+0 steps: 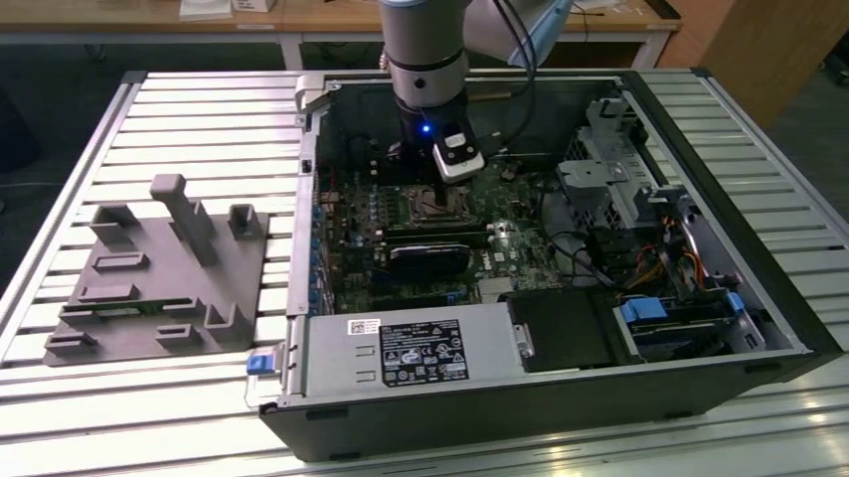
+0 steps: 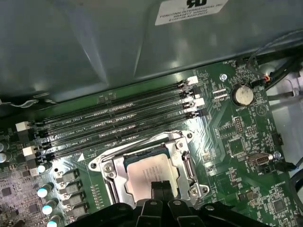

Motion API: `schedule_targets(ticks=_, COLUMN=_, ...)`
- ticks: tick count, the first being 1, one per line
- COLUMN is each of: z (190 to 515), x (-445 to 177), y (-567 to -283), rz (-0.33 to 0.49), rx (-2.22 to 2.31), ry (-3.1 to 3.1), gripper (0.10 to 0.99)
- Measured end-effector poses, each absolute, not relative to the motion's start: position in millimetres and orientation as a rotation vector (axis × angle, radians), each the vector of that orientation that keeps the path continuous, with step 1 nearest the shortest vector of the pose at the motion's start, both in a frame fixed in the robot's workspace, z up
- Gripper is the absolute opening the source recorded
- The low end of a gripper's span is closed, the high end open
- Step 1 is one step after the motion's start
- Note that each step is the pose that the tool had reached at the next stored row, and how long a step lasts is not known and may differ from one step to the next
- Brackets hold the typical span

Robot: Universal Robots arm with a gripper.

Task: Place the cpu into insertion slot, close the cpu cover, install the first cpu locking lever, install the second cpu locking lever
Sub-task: 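Install the first cpu locking lever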

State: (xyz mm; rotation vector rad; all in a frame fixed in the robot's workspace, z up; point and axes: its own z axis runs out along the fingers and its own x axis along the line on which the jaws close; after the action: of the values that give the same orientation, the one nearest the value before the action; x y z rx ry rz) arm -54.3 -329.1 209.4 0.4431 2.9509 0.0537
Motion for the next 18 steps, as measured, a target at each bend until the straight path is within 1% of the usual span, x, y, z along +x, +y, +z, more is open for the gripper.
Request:
schedule_targets(ticks=7, z=210, x=-54, y=-329, rz=0.053, rx=0.431, ry=2.953, gripper=0.106)
schedule_targets(ticks=18, z=226, x=-54, y=-329, rz=0.042, rx=0.421, ry=2.953, gripper=0.106)
